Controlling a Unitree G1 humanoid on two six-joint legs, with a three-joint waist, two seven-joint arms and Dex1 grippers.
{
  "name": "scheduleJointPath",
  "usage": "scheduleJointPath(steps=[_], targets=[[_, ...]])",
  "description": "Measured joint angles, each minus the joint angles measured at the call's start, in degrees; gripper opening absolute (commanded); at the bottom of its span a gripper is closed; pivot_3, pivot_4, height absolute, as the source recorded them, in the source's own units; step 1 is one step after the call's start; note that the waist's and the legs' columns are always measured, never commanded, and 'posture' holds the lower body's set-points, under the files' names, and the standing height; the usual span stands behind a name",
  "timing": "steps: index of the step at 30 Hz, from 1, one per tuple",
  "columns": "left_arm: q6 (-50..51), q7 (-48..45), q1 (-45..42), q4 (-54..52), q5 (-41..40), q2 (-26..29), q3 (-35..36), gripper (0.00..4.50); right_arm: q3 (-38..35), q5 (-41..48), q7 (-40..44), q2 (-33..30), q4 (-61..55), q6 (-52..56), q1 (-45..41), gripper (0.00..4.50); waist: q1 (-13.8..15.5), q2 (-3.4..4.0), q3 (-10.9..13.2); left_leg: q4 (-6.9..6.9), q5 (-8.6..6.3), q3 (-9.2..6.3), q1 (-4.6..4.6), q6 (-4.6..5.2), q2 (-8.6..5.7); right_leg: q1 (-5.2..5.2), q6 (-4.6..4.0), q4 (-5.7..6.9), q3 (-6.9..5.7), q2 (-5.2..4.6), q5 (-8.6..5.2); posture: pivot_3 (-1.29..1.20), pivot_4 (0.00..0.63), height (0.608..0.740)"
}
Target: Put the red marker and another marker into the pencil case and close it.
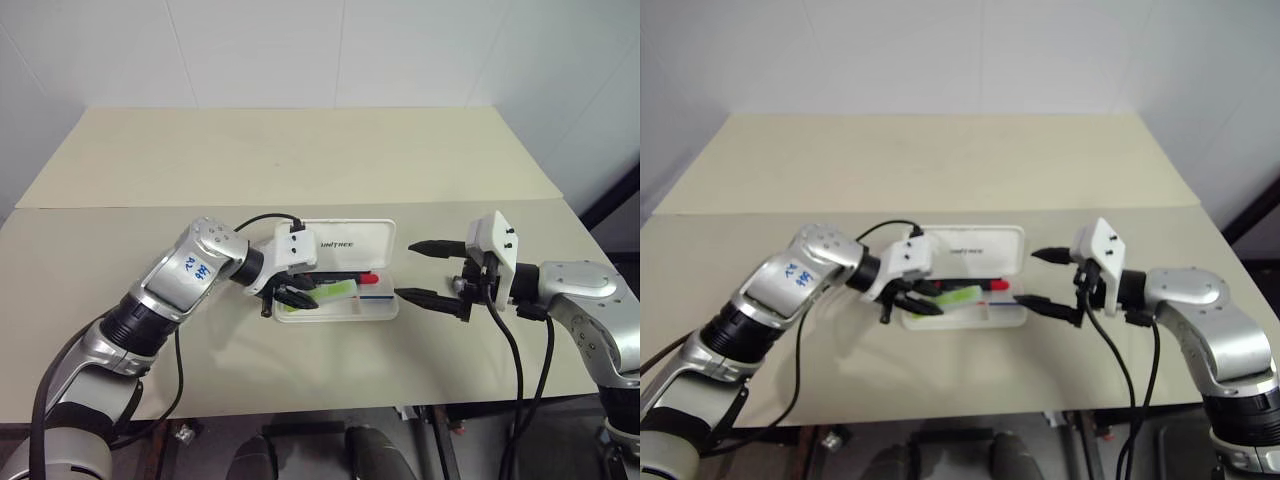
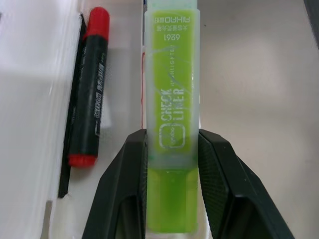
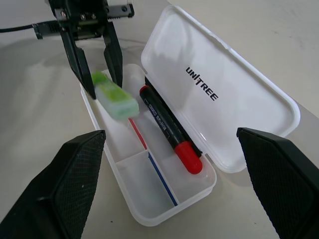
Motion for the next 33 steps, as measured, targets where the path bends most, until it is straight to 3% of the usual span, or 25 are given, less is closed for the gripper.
scheduleJointPath(steps=[7, 16, 23, 27, 33], targets=[[-2.43, -0.95, -0.01, 2.00, 1.33, -0.80, -0.02, 3.33, -0.17, 0.46, -0.80, -0.01, -0.35, 0.02, 0.39, 4.49, 0.03, 0.00, 0.00, 0.01, 0.00, 0.00, 0.01, 0.00, 0.00, 0.02, 0.01, 0.00, 0.01, 0.00, 0.00, 0.00, 0.150, 0.740], [-4.00, -1.11, -0.19, 2.87, 1.04, -3.05, 0.86, 3.33, -0.17, 0.60, -1.05, 0.00, -0.78, -0.04, 0.39, 4.49, -0.04, 0.00, 0.00, 0.00, 0.00, 0.00, 0.01, 0.00, 0.00, 0.01, 0.01, 0.00, 0.01, 0.00, 0.00, 0.00, 0.150, 0.740], [-6.94, -3.66, -0.09, -0.93, -4.34, -2.68, 8.77, 3.33, -0.16, 0.46, -6.96, -0.08, 1.73, 7.06, -3.34, 4.49, -0.06, 0.01, 0.00, 0.00, 0.00, 0.01, 0.02, 0.00, 0.00, 0.01, 0.01, 0.01, 0.02, -0.01, 0.01, 0.00, 0.150, 0.740], [-13.40, -5.49, 3.19, -1.48, -7.59, -1.22, 14.77, 4.47, -0.60, 2.05, -10.58, -1.79, 1.65, 16.27, -4.71, 4.49, -0.13, 0.02, -0.01, -0.05, 0.00, 0.04, 0.02, 0.00, 0.02, -0.02, -0.01, 0.00, 0.05, -0.01, 0.00, 0.00, 0.150, 0.740], [-21.17, -7.25, 6.70, -0.09, -8.99, 2.07, 21.02, 4.47, -2.41, 4.05, -16.87, -4.42, -0.55, 30.67, -7.13, 4.49, -0.04, 0.02, -0.01, -0.03, -0.01, 0.07, 0.01, 0.03, 0.01, -0.03, -0.01, -0.04, 0.07, -0.04, 0.00, 0.00, 0.150, 0.740]])
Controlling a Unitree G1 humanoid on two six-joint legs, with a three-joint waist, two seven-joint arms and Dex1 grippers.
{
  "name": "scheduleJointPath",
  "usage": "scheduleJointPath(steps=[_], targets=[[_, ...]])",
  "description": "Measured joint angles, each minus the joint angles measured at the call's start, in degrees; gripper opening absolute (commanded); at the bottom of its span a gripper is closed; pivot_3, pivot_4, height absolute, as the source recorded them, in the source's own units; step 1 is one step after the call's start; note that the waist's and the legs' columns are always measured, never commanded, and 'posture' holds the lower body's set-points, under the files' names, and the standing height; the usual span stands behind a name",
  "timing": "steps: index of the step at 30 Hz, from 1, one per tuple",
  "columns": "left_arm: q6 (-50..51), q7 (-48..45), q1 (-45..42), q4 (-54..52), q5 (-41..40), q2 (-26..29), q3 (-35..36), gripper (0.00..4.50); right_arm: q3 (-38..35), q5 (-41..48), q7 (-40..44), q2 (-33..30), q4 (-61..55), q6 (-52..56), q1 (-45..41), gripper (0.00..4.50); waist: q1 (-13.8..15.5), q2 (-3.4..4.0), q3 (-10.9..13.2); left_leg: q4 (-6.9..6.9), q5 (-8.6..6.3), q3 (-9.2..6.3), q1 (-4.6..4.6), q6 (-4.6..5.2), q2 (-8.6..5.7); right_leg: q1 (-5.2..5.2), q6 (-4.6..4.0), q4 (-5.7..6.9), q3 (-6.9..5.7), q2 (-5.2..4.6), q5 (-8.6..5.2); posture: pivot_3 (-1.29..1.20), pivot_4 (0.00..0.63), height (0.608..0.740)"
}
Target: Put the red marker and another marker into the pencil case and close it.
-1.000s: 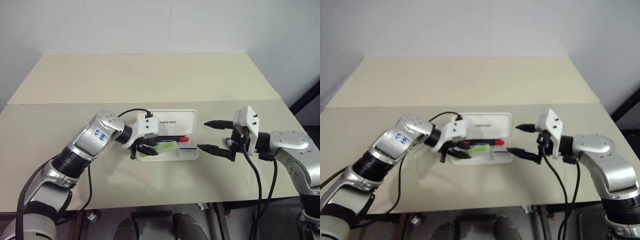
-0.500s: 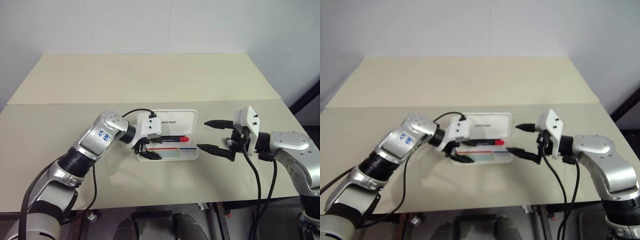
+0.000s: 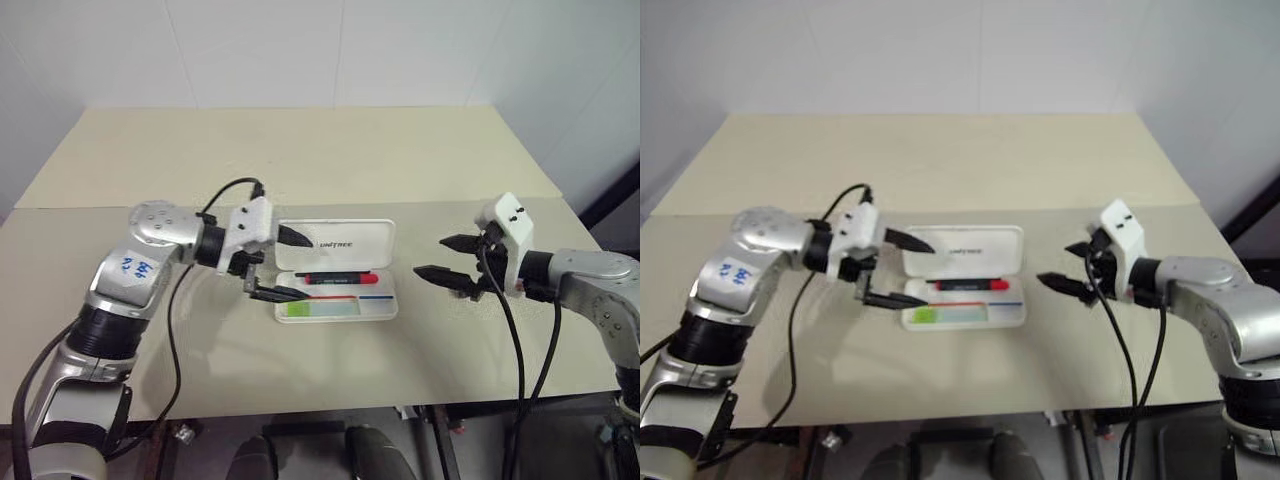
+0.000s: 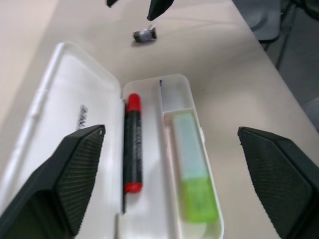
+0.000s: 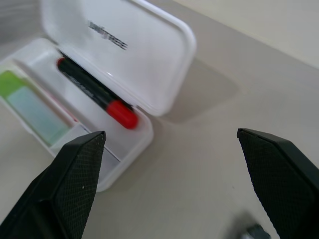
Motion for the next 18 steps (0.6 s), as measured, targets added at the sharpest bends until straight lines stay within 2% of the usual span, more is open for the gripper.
scheduleJointPath(steps=[4, 9, 18], targets=[[-5.22, -1.77, 2.11, 3.75, -0.13, 2.34, 2.89, 4.47, -1.23, 0.72, -6.89, 1.20, -2.63, 14.05, -2.13, 4.49, -0.02, 0.00, 0.00, -0.02, 0.00, 0.01, 0.00, 0.01, 0.00, -0.02, -0.02, -0.01, 0.01, -0.01, -0.01, 0.00, 0.150, 0.740], [-7.19, -1.47, 2.37, 4.88, -0.13, 2.03, 3.27, 4.47, -1.69, -1.82, -14.92, 4.43, -2.86, 26.40, -4.26, 4.49, 0.00, 0.00, 0.00, -0.04, -0.02, 0.03, -0.06, 0.04, 0.00, -0.06, -0.02, -0.04, 0.01, -0.02, -0.01, 0.00, 0.150, 0.740], [-7.04, 0.13, 2.89, 3.72, -0.14, 0.40, 3.13, 4.47, -2.46, -7.78, -21.12, 7.67, 3.27, 28.87, -5.37, 4.49, -0.25, 0.00, 0.00, -0.10, -0.06, 0.05, -0.16, 0.10, 0.00, -0.16, 0.01, -0.12, 0.01, 0.00, 0.00, 0.00, 0.150, 0.740]])
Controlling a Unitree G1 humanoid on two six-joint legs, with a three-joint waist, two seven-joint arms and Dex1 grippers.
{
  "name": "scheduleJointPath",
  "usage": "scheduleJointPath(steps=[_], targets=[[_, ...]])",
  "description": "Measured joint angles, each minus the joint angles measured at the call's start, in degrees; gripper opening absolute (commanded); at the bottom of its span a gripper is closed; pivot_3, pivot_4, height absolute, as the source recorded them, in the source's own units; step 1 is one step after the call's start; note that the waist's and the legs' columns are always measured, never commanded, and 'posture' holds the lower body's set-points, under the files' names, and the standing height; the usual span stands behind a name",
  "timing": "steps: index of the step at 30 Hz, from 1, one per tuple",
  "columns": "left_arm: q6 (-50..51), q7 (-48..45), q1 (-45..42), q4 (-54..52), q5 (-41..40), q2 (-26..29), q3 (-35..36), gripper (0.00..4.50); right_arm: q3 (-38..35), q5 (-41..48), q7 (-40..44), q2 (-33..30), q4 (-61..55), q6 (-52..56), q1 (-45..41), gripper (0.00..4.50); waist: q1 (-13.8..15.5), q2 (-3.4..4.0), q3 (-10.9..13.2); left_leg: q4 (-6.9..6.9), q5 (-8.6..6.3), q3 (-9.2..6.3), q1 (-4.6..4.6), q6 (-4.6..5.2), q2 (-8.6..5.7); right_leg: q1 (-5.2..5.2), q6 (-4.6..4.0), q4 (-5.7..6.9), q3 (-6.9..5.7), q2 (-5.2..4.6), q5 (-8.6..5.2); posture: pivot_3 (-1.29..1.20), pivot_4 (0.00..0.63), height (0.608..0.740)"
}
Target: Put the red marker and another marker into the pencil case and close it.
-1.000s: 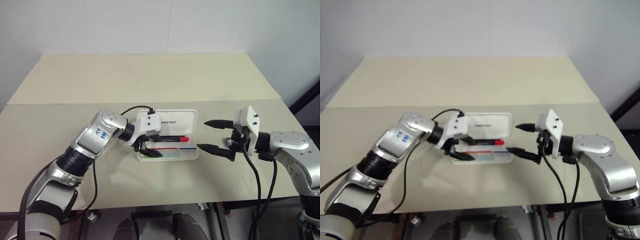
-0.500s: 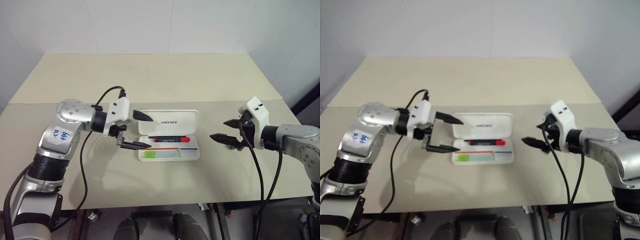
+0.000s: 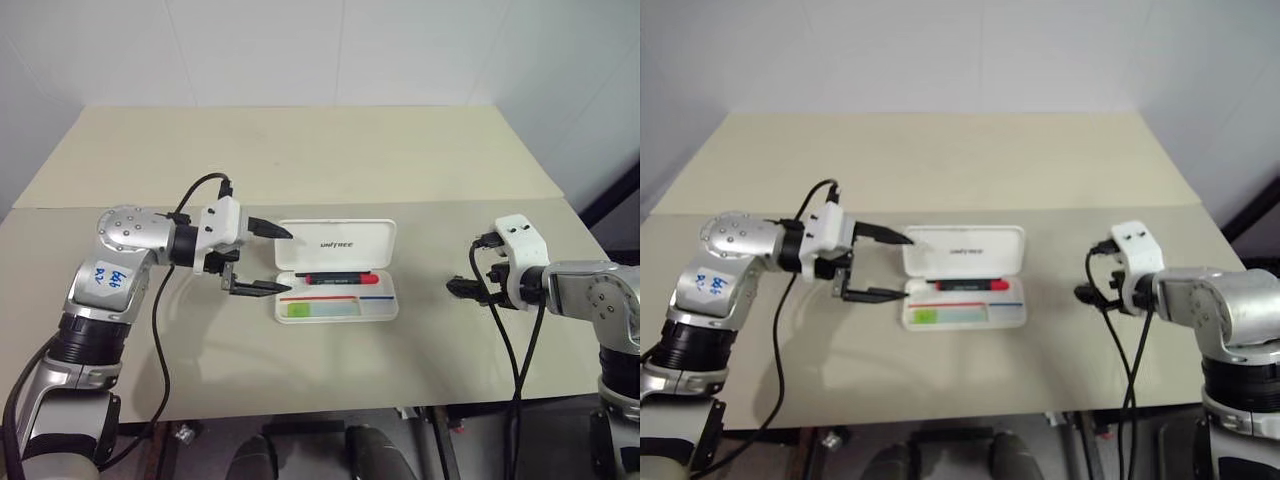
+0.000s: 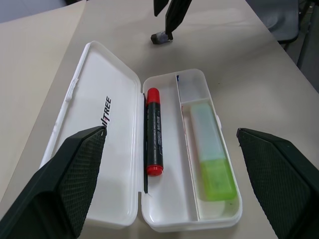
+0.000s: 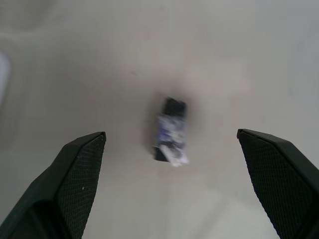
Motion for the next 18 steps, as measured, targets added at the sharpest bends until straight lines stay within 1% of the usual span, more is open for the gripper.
scheduleJointPath(steps=[4, 11, 14, 16, 18], targets=[[0.43, 0.13, 0.75, -0.77, -0.04, 0.39, 0.10, 4.47, 0.13, -0.60, -0.03, 0.35, 2.55, -0.06, -0.39, 4.49, -0.06, 0.00, 0.00, 0.01, 0.00, 0.01, 0.00, 0.01, 0.00, 0.01, 0.00, -0.02, 0.01, 0.00, 0.00, 0.00, 0.150, 0.740], [2.21, 1.54, 2.53, -4.02, -0.81, 1.45, 1.04, 4.47, 1.50, -2.04, -0.06, 3.26, 7.55, -2.33, -2.25, 4.49, -0.08, 0.00, 0.00, 0.01, 0.00, 0.01, -0.01, 0.01, 0.00, 0.01, 0.02, -0.05, 0.02, 0.00, 0.01, 0.00, 0.150, 0.740], [2.90, 2.43, 3.40, -5.10, -1.06, 1.64, 1.17, 4.50, 3.31, -2.61, -0.04, 3.63, 8.77, -3.59, -2.34, 3.92, -0.09, 0.00, 0.00, -0.01, -0.01, 0.01, -0.02, 0.02, 0.00, 0.01, 0.03, -0.11, 0.02, 0.00, 0.01, 0.00, 0.150, 0.740], [3.50, 2.84, 4.11, -5.94, -1.17, 1.91, 1.24, 4.50, 3.96, -3.15, 0.18, 3.07, 9.86, -4.70, -2.45, 3.27, -0.12, -0.01, 0.00, -0.01, -0.02, 0.01, -0.02, 0.03, 0.00, 0.02, 0.03, -0.15, 0.01, 0.00, 0.02, 0.00, 0.150, 0.740], [3.90, 3.27, 4.20, -6.64, -1.40, 2.21, 1.57, 4.50, 5.02, -3.49, 0.81, 2.36, 10.56, -6.01, -2.48, 2.51, -0.14, -0.02, -0.01, 0.00, -0.02, 0.02, -0.01, 0.03, 0.00, 0.06, 0.05, -0.19, 0.02, 0.00, 0.03, 0.00, 0.150, 0.740]])
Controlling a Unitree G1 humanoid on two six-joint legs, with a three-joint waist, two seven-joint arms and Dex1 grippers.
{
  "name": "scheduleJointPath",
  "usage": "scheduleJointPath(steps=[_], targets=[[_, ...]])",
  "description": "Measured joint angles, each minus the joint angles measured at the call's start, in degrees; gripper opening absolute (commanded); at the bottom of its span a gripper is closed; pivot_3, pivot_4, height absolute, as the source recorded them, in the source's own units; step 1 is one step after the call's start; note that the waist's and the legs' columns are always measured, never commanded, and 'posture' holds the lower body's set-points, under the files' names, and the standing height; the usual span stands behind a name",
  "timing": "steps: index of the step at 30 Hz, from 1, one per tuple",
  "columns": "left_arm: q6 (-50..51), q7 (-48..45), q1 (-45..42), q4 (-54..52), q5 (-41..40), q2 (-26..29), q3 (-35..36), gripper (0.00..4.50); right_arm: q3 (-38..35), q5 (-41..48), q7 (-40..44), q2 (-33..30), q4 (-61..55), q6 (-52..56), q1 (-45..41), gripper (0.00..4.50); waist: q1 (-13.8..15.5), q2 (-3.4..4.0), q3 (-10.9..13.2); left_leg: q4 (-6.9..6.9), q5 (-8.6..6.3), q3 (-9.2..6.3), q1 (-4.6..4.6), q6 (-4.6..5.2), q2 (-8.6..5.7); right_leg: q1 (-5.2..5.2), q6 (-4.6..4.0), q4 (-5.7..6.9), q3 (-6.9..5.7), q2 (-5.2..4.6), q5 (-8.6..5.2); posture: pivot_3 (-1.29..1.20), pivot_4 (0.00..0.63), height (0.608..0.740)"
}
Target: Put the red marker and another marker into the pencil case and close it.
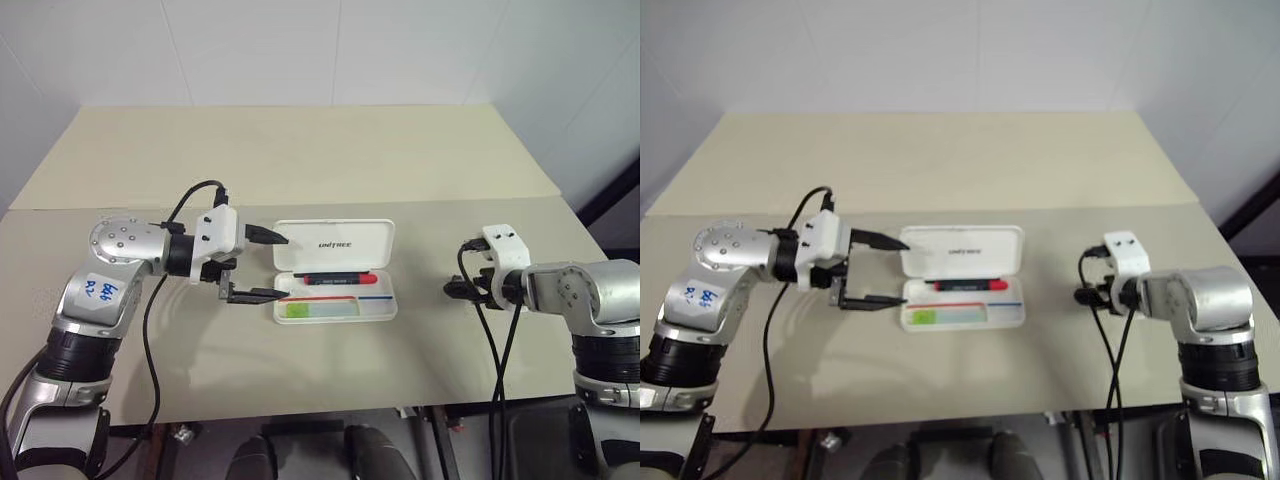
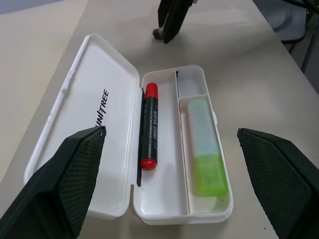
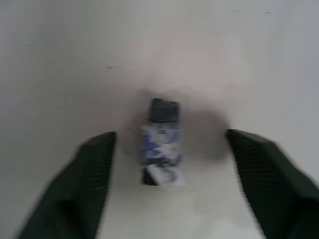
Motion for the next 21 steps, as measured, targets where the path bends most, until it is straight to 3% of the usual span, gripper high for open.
scheduleJointPath(steps=[6, 7, 14, 18, 21], targets=[[0.13, 0.78, 0.85, -0.70, -0.51, 0.38, 1.59, 4.50, 0.83, -0.15, 1.53, -0.71, 2.17, -1.60, -0.81, 0.47, 0.01, -0.01, 0.00, 0.04, 0.00, 0.00, 0.02, 0.00, 0.00, 0.05, 0.02, -0.03, 0.00, 0.00, 0.03, 0.00, 0.150, 0.740], [0.19, 0.93, 1.00, -0.83, -0.51, 0.38, 1.59, 4.50, 0.84, -0.15, 1.64, -0.74, 2.44, -1.61, -0.94, 0.36, 0.02, -0.02, -0.01, 0.04, 0.00, 0.00, 0.02, 0.00, 0.00, 0.05, 0.02, -0.03, 0.00, 0.00, 0.03, 0.00, 0.150, 0.740], [0.08, 1.16, 1.01, -1.13, -0.53, 0.38, 1.59, 4.50, 2.90, -1.34, 4.44, -2.34, 3.67, -9.74, -0.70, 0.36, -0.04, -0.02, -0.01, 0.01, 0.00, 0.04, 0.02, 0.01, 0.00, 0.02, 0.04, -0.07, 0.02, 0.00, 0.08, 0.00, 0.150, 0.740], [-0.49, 1.00, 1.00, -0.55, -0.55, 0.56, 1.61, 4.50, 9.59, -1.36, 20.64, -11.17, -0.55, -27.29, 1.47, 0.36, 0.01, 0.04, 0.02, -0.09, -0.04, 0.04, -0.02, 0.02, 0.00, 0.00, 0.12, -0.17, 0.01, 0.01, 0.02, 0.00, 0.150, 0.740], [-1.28, 0.58, 1.01, 0.18, -0.55, 0.56, 1.60, 4.50, 12.16, -1.96, 31.29, -12.93, -1.99, -39.70, 0.42, 0.36, -0.36, 0.04, 0.03, -0.07, -0.08, 0.05, -0.02, 0.00, 0.01, 0.00, 0.13, -0.20, 0.00, 0.01, 0.01, 0.00, 0.150, 0.740]])
